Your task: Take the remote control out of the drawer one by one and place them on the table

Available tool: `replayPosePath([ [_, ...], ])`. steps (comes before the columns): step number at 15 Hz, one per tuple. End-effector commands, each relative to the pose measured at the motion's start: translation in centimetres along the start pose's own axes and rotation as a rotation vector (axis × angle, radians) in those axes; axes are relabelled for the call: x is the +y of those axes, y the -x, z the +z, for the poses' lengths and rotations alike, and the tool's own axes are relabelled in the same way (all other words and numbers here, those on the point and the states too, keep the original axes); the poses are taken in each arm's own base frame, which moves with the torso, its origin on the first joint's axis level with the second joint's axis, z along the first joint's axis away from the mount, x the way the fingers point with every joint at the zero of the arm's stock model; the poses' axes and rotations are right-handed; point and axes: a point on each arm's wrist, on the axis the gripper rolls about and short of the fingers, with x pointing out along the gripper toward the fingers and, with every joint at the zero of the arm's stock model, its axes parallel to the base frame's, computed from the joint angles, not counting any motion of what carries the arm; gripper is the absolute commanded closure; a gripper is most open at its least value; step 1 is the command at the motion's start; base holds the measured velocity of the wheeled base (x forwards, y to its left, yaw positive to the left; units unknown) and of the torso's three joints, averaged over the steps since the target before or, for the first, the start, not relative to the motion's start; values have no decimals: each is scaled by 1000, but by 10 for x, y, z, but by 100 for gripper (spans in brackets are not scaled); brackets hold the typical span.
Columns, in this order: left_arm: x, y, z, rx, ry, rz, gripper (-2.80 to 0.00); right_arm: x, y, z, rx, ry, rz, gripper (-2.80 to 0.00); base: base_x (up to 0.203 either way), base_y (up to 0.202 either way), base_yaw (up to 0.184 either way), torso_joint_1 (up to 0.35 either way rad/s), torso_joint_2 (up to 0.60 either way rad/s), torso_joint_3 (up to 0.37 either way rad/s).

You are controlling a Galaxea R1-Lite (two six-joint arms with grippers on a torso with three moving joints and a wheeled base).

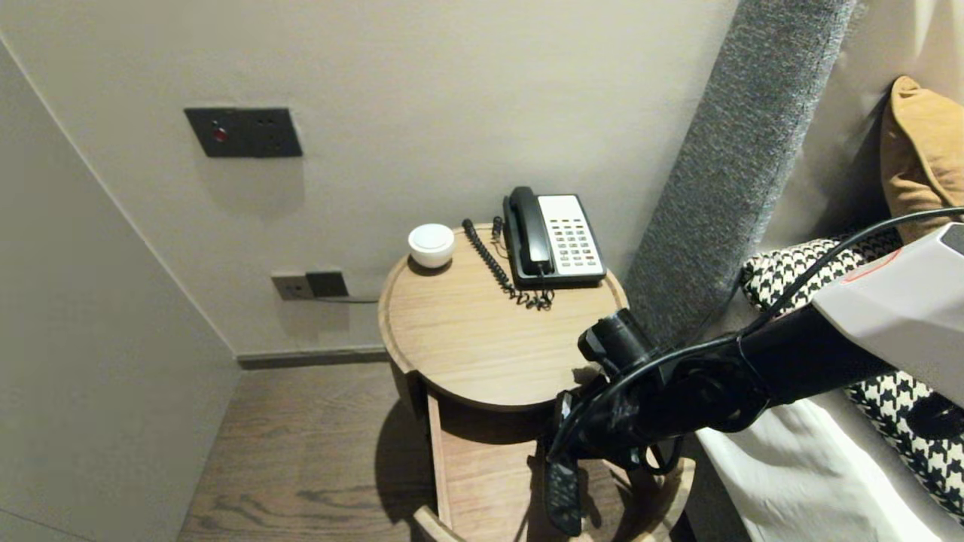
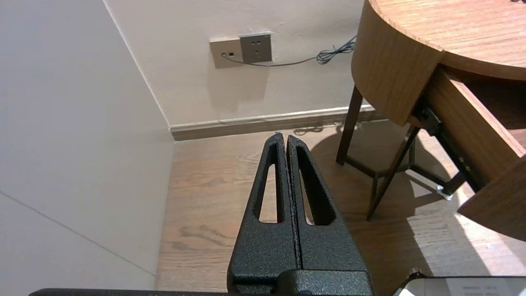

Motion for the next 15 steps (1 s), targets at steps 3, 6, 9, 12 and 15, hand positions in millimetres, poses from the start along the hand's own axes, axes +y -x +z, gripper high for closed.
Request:
replayPosePath([
  [3,0,0,0,-1,-1,0,0,1,12,5,34,-34,36,0,0,0,0,0,0,0],
  [6,0,0,0,0,-1,0,0,2,21,4,55,-45,56,0,0,0,0,0,0,0],
  [9,0,0,0,0,-1,0,0,2,29,1,79,-51,45,0,0,0,0,0,0,0],
  [12,0,0,0,0,-1,0,0,0,33,-6,123,-46,53,0,0,0,0,0,0,0],
  [15,0,0,0,0,-1,0,0,-1,43,-14,152,-20,78,0,0,0,0,0,0,0],
])
